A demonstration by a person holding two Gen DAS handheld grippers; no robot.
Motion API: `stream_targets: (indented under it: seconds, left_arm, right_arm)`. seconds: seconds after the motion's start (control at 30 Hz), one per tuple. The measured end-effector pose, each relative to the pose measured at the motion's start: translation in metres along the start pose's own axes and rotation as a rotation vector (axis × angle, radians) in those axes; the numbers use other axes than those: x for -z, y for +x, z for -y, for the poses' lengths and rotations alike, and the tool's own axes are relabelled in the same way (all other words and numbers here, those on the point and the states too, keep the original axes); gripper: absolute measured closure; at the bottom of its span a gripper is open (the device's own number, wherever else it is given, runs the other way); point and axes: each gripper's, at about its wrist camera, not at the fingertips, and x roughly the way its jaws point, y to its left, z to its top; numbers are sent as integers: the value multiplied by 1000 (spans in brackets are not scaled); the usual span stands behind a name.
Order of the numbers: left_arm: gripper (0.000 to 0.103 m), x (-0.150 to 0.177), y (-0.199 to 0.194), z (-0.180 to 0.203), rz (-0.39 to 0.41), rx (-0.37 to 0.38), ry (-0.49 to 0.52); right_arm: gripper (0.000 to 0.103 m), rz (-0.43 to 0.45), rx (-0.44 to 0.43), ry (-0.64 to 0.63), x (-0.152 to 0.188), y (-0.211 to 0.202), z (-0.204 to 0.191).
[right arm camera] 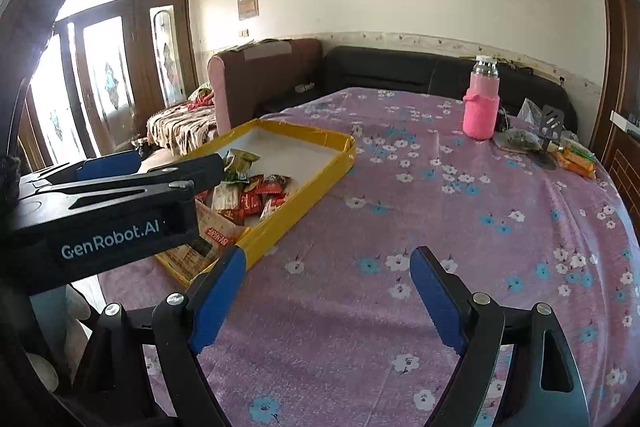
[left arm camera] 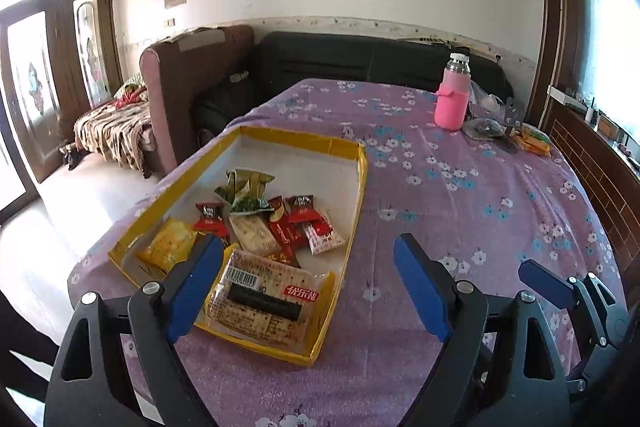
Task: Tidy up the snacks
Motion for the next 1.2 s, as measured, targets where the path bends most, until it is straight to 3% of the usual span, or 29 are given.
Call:
stream_targets:
  seconds: [0.23, 0.4, 0.47, 0.53, 0.7, 0.87, 1.2]
  left_arm:
    - [15, 3, 0, -6, 29, -36, -12]
    - [15, 5, -40, -9, 243, -179, -25]
    - [7, 9, -50, -10, 282, -197, -29]
    - [2, 12, -51, -12, 273, -201, -31]
    - [0, 10, -32, -15, 150, -93, -25]
    - [0, 13, -22, -9, 93, -105, -8]
    - [0, 19, -9, -7, 16, -48, -12]
  right_arm:
    - [17, -35, -7, 6, 4, 11, -4]
    - [17, -10, -16, -9, 4, 5, -10]
    - [17, 8, -19, -20, 3, 2, -14]
    - [17, 14, -21, -28, 3, 0, -17]
    - [17, 5, -29, -35, 5, 0, -20]
    - [17, 2, -30, -46, 6, -1, -21]
    - [17, -29, -46, -59, 15, 5, -24]
